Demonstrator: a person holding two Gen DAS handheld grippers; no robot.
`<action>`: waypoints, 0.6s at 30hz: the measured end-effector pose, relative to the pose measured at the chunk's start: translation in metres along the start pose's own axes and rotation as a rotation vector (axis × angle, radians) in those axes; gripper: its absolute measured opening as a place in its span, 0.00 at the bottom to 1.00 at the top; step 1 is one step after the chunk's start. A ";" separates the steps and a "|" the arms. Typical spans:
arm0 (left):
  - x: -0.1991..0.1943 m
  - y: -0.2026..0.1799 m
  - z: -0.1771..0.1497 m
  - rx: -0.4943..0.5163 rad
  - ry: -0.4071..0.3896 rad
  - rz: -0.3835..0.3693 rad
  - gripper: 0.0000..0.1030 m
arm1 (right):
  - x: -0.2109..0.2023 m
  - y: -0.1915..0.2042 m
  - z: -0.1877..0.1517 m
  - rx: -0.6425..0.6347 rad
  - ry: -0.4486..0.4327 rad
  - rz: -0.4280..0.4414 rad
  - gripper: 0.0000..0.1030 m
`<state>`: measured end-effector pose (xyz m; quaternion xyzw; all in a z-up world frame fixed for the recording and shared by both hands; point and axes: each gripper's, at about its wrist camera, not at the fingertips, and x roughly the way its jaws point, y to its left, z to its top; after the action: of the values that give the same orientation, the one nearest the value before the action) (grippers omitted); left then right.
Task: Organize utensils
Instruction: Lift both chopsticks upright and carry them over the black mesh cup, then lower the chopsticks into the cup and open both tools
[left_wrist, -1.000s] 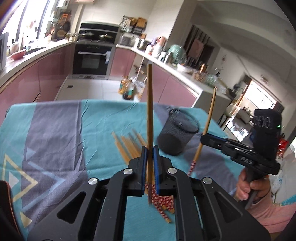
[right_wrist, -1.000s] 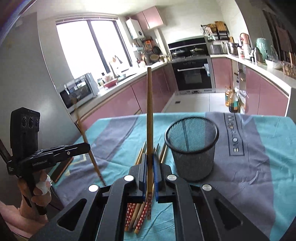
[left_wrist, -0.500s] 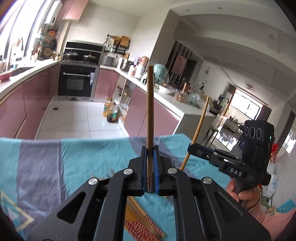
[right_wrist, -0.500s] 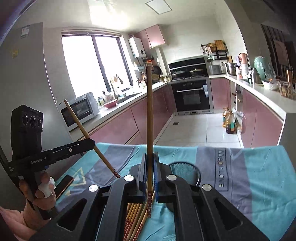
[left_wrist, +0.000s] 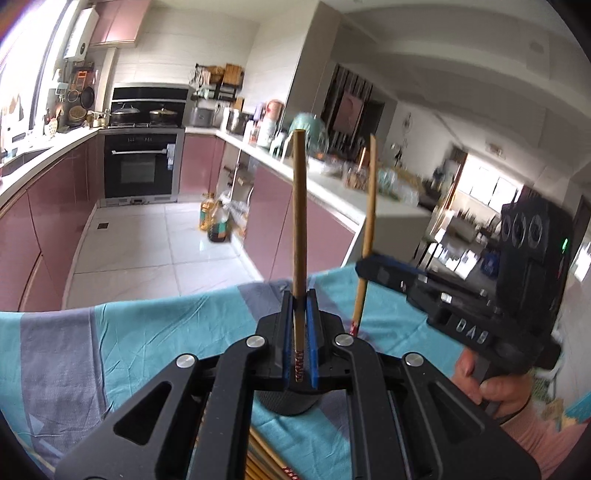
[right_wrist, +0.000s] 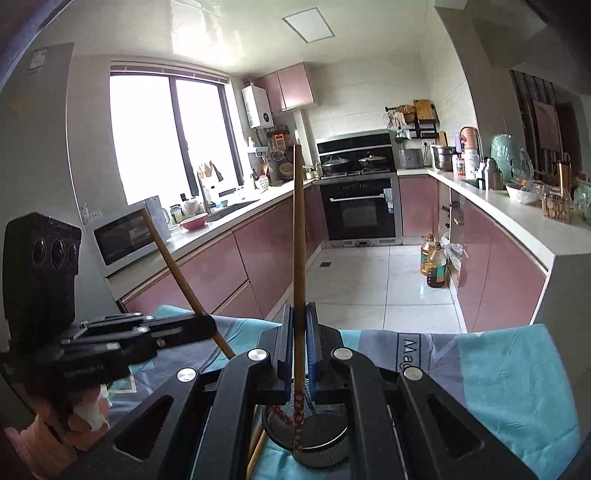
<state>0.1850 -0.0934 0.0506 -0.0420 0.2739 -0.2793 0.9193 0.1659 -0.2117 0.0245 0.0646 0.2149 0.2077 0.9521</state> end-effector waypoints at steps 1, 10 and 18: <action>0.006 -0.002 -0.003 0.012 0.020 0.005 0.07 | 0.003 -0.002 -0.001 0.003 0.006 -0.003 0.05; 0.038 -0.002 -0.019 0.042 0.102 0.023 0.07 | 0.004 -0.009 0.009 0.047 -0.036 0.007 0.05; 0.056 0.003 -0.026 0.056 0.151 0.019 0.07 | 0.026 -0.010 -0.006 0.039 0.064 -0.014 0.05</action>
<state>0.2119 -0.1186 0.0007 0.0075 0.3351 -0.2807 0.8994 0.1890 -0.2099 0.0071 0.0751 0.2496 0.1988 0.9447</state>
